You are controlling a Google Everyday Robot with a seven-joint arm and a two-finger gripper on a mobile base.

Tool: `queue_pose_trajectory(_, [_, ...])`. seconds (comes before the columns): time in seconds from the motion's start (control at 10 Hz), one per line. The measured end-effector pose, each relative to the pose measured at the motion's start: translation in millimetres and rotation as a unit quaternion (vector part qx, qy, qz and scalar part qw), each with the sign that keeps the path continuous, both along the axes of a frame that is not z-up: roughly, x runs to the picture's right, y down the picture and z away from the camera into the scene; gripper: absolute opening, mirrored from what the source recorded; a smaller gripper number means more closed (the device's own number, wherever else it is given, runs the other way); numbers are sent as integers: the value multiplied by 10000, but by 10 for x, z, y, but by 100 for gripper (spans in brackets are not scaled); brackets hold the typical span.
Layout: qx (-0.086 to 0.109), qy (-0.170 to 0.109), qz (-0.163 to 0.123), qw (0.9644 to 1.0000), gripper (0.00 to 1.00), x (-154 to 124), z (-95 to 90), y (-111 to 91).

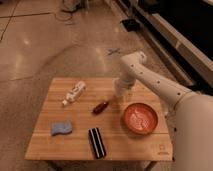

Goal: Place the ceramic cup in the ceramic bowl

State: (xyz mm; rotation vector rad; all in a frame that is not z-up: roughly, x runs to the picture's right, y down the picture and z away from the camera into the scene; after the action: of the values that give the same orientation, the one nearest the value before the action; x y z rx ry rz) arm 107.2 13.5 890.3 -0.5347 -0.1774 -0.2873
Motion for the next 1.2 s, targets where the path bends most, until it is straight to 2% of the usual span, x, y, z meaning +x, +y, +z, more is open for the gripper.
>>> queue_pose_trajectory(0.3, [97,95,158,9998,33,16,62,-33])
queue_pose_trajectory(0.4, [139,117,216,9996,26,39,47,-59])
queue_pose_trajectory(0.5, [224,124,368,9990,9,90,-38,-121])
queue_pose_trajectory(0.6, [250,113,415,9988,4,119,-102,-141])
queue_pose_trajectory(0.7, [284,88,471,9984,0,156,-198,-170])
queue_pose_trajectory(1.0, [388,-1,722,9966,0,368,-604,-233])
queue_pose_trajectory(1.2, [457,29,981,9941,0,686,-943,-205])
